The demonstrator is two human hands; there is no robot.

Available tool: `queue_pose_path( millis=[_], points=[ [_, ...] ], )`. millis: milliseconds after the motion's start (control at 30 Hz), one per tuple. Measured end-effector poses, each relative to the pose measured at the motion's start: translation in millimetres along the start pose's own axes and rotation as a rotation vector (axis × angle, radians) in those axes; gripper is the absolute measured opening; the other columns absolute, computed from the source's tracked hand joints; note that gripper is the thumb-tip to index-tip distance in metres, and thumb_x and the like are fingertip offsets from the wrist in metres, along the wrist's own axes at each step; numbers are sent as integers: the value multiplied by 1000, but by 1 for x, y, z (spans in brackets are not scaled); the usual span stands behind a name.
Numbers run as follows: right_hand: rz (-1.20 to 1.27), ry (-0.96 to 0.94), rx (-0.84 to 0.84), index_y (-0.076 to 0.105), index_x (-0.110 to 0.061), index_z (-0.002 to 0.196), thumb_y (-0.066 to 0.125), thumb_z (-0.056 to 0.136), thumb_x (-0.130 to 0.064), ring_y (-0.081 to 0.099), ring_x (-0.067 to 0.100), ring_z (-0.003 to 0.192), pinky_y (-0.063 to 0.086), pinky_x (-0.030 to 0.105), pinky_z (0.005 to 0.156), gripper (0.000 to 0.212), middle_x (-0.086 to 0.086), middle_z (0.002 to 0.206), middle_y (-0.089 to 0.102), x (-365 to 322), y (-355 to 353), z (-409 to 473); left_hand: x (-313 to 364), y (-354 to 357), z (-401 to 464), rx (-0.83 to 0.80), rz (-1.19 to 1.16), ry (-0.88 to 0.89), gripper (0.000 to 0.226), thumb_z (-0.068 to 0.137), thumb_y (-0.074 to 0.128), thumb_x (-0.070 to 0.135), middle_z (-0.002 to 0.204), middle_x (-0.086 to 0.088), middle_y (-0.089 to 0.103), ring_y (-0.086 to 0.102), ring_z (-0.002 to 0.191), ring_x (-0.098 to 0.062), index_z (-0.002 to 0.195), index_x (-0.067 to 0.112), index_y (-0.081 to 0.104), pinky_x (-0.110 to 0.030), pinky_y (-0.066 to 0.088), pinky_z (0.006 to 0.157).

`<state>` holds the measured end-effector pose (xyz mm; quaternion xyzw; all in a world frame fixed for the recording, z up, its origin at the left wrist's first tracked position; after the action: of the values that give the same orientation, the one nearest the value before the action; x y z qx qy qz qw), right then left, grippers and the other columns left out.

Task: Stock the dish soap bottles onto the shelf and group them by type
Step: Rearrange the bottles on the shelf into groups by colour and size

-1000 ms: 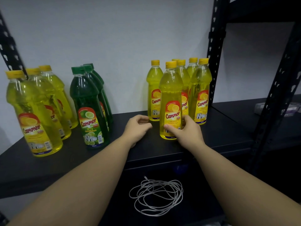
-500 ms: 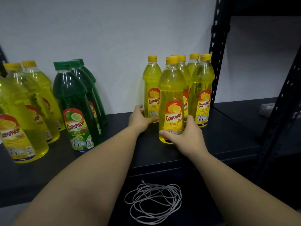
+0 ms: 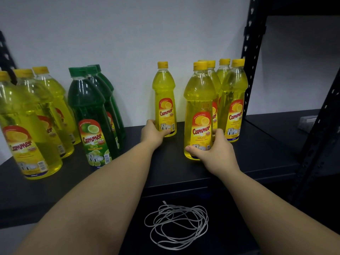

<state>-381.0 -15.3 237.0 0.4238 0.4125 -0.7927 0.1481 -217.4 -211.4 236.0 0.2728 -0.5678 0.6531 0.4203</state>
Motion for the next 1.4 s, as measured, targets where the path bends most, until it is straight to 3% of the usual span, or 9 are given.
queue_pose_path(
  millis=[267,1067,1233,1400],
  points=[
    [-7,-5,1,42,-29,133,87,60,-71,63,18,112,59,48,93,95,-6,122,63,2,2,0,-4,-7,4,109,-1,-27,56,82,87,32,127,-6,70,67,117,-27,129,15,63,-43,56,96],
    [-25,-13,-2,39,-26,137,87,66,-67,60,18,116,57,44,94,94,-5,126,60,0,2,0,0,-8,-2,69,-45,-38,62,85,85,28,136,-7,66,64,124,-26,138,13,57,-43,53,102],
    [-32,-9,-6,39,-27,136,87,66,-67,60,20,118,57,48,95,94,-4,128,59,1,3,1,2,-9,-3,68,-17,-32,60,86,84,29,137,-7,66,63,124,-26,138,13,57,-42,52,101],
    [-29,-18,-2,40,-27,133,87,66,-66,60,18,115,57,46,94,91,-4,125,59,0,2,0,5,-12,-11,109,-8,-68,82,83,86,33,145,-11,59,58,131,-30,150,9,45,-43,49,104]
  ],
)
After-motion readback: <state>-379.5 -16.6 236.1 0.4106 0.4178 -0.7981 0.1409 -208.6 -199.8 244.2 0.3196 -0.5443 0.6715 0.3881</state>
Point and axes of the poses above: each hand's wrist, its own z-axis towards the middle knuckle, its own y-axis out of the palm, x = y × z, the point moved 3 cm from there along z, towards the middle knuckle
